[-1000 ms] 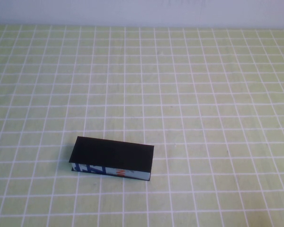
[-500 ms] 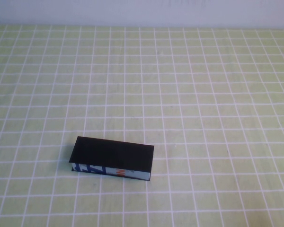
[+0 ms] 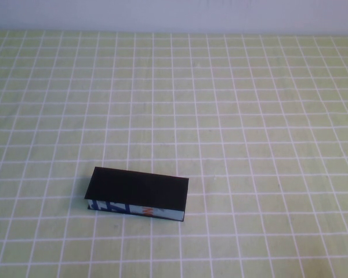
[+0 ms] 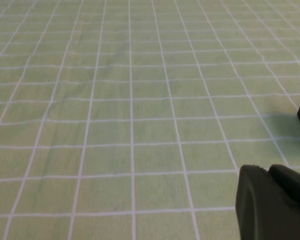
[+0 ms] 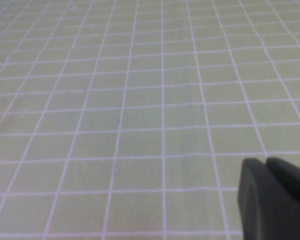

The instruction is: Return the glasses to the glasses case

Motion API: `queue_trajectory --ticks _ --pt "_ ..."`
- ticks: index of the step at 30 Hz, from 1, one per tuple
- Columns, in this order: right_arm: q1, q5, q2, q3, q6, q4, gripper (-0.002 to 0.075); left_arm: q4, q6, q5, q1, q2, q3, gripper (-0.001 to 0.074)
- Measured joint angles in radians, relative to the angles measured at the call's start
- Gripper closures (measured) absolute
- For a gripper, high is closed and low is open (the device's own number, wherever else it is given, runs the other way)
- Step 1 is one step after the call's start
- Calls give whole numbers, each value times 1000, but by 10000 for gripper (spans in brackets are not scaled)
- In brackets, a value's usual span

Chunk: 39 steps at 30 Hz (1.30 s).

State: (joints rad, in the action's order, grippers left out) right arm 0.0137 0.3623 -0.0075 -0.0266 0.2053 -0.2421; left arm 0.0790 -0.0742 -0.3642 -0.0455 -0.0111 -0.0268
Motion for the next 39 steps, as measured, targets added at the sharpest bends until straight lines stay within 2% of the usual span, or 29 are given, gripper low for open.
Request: queue_trajectory --ticks 39 --pt "0 0 0 0 0 0 737 -4 0 -24 2 0 0 737"
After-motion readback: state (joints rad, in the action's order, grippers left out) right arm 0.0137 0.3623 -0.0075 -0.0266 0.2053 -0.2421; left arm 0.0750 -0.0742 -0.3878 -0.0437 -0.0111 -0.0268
